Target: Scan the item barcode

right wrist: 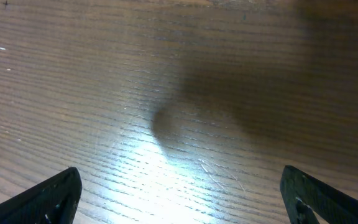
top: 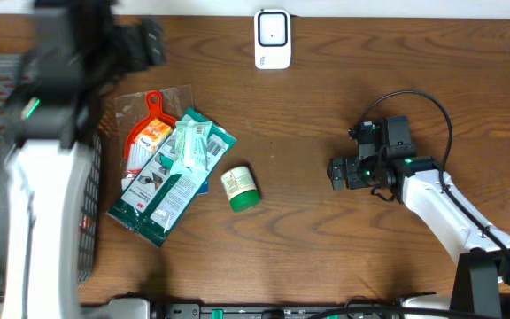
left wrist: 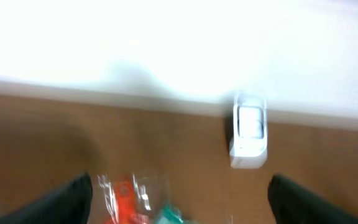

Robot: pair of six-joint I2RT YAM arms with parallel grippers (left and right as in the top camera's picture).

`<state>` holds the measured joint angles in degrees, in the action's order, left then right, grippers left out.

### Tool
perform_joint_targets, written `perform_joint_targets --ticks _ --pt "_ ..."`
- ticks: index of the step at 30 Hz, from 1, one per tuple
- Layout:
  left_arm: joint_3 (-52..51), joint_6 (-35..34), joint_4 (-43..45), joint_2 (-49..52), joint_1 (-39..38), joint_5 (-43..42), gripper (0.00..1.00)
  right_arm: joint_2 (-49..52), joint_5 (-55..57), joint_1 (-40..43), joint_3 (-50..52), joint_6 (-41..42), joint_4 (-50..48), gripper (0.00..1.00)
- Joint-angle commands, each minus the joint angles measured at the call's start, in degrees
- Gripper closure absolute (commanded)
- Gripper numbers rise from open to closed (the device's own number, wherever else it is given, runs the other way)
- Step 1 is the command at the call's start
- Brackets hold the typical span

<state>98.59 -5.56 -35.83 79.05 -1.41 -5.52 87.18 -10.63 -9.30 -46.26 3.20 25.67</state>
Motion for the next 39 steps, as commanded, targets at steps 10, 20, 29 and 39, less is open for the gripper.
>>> perform_joint_targets --ticks 10,20,29,39 --pt "0.15 -14.43 -9.9 -13.22 12.39 46.25 0.01 0.2 -0.44 -0.55 0.33 -0.61 -0.59 0.01" --pt "-0.11 -29.53 -30.56 4.24 29.44 24.48 0.02 0.2 -0.42 -0.55 0.33 -0.48 -0.44 0.01" --pt "-0.11 -41.27 -44.13 19.39 34.12 14.03 0.02 0.2 -0.42 -0.55 0.33 -0.48 -0.33 0.01" --pt "-1.57 -42.16 -46.05 25.62 34.14 13.44 0.02 0.2 -0.42 -0.55 0.33 -0.48 -0.35 0.01"
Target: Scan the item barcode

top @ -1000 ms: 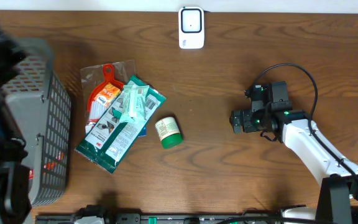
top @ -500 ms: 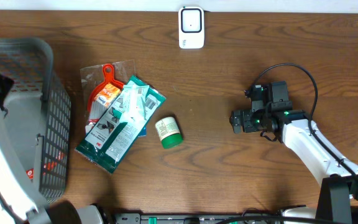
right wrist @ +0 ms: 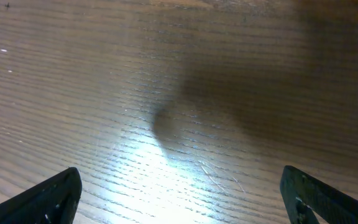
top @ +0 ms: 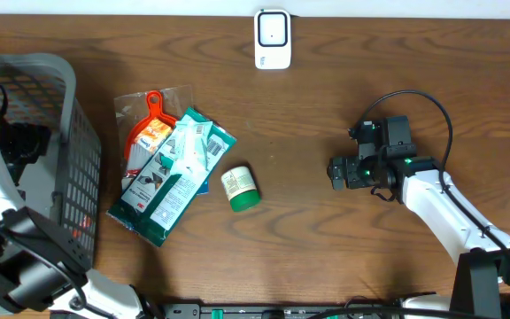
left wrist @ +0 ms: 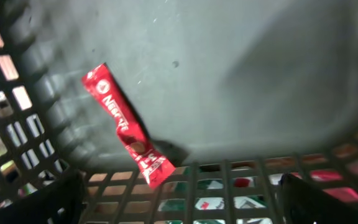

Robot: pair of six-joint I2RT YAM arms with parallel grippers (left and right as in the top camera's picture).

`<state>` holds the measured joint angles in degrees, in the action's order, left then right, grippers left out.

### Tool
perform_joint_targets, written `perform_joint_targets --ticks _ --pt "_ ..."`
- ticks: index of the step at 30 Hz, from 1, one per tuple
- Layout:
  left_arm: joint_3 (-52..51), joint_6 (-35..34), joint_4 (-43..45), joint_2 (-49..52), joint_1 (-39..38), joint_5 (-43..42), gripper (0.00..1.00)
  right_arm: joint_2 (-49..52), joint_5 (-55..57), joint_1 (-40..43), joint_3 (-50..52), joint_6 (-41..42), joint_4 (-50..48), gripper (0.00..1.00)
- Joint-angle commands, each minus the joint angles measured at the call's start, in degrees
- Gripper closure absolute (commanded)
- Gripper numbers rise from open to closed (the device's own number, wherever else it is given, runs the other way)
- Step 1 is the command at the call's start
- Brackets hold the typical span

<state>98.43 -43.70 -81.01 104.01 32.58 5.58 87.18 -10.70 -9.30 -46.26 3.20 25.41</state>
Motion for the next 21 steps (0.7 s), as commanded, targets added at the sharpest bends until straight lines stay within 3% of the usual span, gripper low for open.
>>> perform_joint_targets --ticks 1,4,10,21 --pt "-2.05 -7.15 -1.36 0.61 0.26 3.04 0.02 0.2 -0.35 -0.55 0.33 -0.48 -0.09 0.01" --pt "-4.13 -12.59 -1.68 0.57 0.11 3.04 0.02 0.2 -0.35 -0.55 0.33 -0.48 -0.07 0.01" --pt "-10.25 -16.11 1.77 0.28 -0.2 5.84 0.01 0.2 -0.33 -0.55 0.33 -0.48 0.07 0.01" --pt "-32.52 -16.7 19.15 -7.56 -0.28 6.97 0.05 0.2 -0.33 -0.55 0.44 -0.48 0.31 0.01"
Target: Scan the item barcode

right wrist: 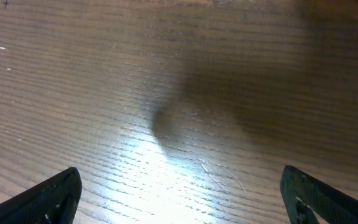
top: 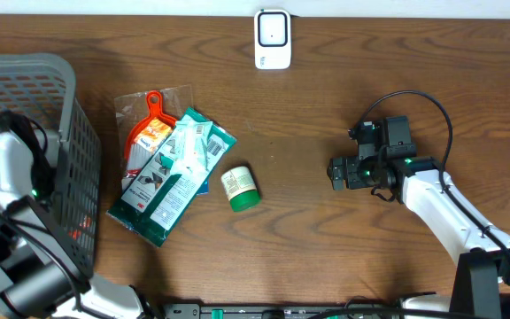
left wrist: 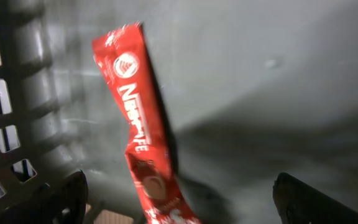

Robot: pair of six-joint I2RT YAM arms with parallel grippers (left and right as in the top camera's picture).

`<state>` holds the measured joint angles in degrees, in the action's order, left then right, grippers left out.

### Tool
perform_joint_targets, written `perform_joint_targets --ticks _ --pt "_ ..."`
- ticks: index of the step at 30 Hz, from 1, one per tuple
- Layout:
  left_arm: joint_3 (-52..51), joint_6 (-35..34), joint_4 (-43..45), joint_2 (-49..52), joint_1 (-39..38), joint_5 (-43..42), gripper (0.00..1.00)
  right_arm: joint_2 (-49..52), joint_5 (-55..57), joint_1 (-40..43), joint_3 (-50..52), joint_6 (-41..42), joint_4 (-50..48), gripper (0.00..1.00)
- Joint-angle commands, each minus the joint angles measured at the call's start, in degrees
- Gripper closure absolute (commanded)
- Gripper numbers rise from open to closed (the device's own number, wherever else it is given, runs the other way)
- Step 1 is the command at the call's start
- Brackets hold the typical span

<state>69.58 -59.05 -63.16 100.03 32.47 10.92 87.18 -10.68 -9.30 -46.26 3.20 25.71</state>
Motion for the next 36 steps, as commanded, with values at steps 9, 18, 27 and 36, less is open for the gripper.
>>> perform_joint_targets --ticks 9,18,27,36 --pt "-14.51 -10.36 7.58 -10.32 -0.13 1.81 0.05 0.2 -0.35 -0.55 0.96 -0.48 -0.42 0.01" --pt "-20.31 -11.76 14.14 -10.34 -0.13 1.81 0.05 0.2 -0.35 -0.55 0.96 -0.48 -0.52 0.01" --pt "-21.09 -11.78 18.43 -10.34 -0.13 1.79 0.27 0.2 -0.35 -0.55 1.03 -0.48 -0.55 0.01" --pt "-21.09 -11.78 19.58 -10.34 -0.13 1.79 0.49 0.2 -0.35 -0.55 1.07 -0.48 -0.57 0.01"
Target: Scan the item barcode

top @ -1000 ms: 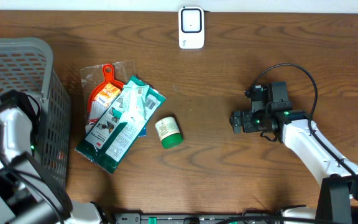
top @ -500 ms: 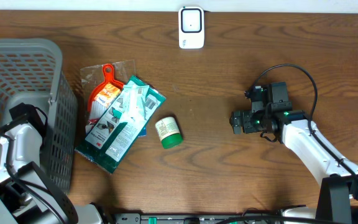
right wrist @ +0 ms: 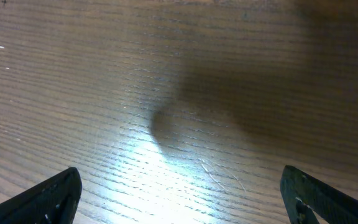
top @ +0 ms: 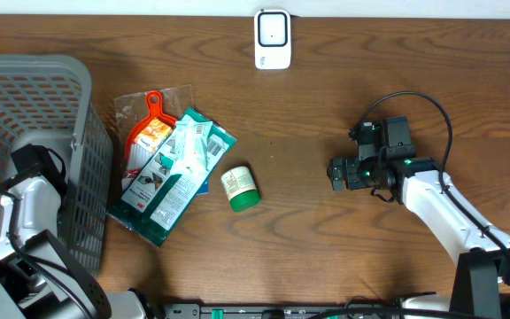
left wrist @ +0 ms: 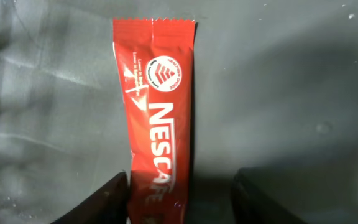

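A red Nescafe sachet [left wrist: 157, 118] lies flat on the grey floor of the basket [left wrist: 278, 74]. My left gripper [left wrist: 182, 190] is low over it and open, with the sachet's lower end between the fingers. The left finger [left wrist: 110, 202] touches the sachet's edge, while the right finger [left wrist: 272, 199] stands apart from it. In the overhead view only my left arm [top: 32, 190] shows inside the basket [top: 25, 75]; the sachet is hidden there. The white scanner [top: 273, 38] stands at the table's far edge. My right gripper [top: 336, 173] [right wrist: 182, 199] hangs open over bare wood.
Beside the basket lie green packets [top: 171, 177], an orange-handled brush in a clear bag [top: 144, 133] and a small green-lidded bottle [top: 239, 188]. The basket's mesh wall [top: 87, 204] stands between my left arm and these items.
My left gripper has come lower onto the sachet and its fingers have narrowed. The sachet, then tilted in the view, now lies straight between them. The right arm has not moved.
My left arm was high by the basket, with the scanner in its blurred wrist view. Then it was inside the basket, the sachet lying below it. Then it was closer, fingers wide. Now the narrowed fingers flank the sachet's lower end. The right gripper stayed open throughout.
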Robot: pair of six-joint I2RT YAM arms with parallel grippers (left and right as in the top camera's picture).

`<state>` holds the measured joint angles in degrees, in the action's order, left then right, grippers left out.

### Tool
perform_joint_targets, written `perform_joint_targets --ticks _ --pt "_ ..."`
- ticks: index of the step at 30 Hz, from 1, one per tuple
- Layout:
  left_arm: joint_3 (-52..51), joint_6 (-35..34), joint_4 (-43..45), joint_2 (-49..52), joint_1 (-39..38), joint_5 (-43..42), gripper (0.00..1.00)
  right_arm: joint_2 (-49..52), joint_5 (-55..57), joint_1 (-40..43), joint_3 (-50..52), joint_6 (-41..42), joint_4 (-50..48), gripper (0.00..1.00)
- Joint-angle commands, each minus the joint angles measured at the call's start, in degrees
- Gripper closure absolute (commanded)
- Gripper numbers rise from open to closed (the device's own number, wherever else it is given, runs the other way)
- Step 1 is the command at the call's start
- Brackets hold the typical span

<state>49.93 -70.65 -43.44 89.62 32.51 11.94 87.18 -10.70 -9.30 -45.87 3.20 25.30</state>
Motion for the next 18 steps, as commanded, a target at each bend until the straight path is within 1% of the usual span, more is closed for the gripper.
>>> perform_joint_targets --ticks 1,3,4,6,8,9,11,18 --pt "-1.44 -0.17 -0.11 0.07 -0.17 0.76 0.49 0.2 -0.33 -0.55 0.68 -0.48 -0.13 0.01" --pt "-1.44 -0.17 -0.11 0.07 -0.17 0.74 0.5 0.2 -0.33 -0.55 0.68 -0.48 -0.13 0.01" --pt "-1.44 -0.17 -0.11 0.07 -0.17 0.72 0.53 0.2 -0.33 -0.55 0.68 -0.48 -0.15 0.01" --pt "-1.42 -0.17 0.24 0.04 -0.17 0.72 0.6 0.2 -0.33 -0.55 0.68 -0.48 -0.13 0.01" --pt "-1.36 -0.17 0.61 0.04 -0.17 0.72 0.72 0.2 -0.33 -0.55 0.68 -0.48 -0.11 0.01" --pt "-1.27 -0.17 0.87 0.04 -0.17 0.7 0.76 0.2 -0.33 -0.55 0.68 -0.48 -0.07 0.01" --pt "-1.27 -0.15 1.42 -0.04 -0.17 0.52 0.79 0.2 -0.33 -0.55 0.68 -0.48 -0.04 0.01" --pt "-0.76 -0.02 2.01 -2.27 -0.17 0.57 0.81 0.2 -0.33 -0.55 0.74 -0.48 -0.04 0.01"
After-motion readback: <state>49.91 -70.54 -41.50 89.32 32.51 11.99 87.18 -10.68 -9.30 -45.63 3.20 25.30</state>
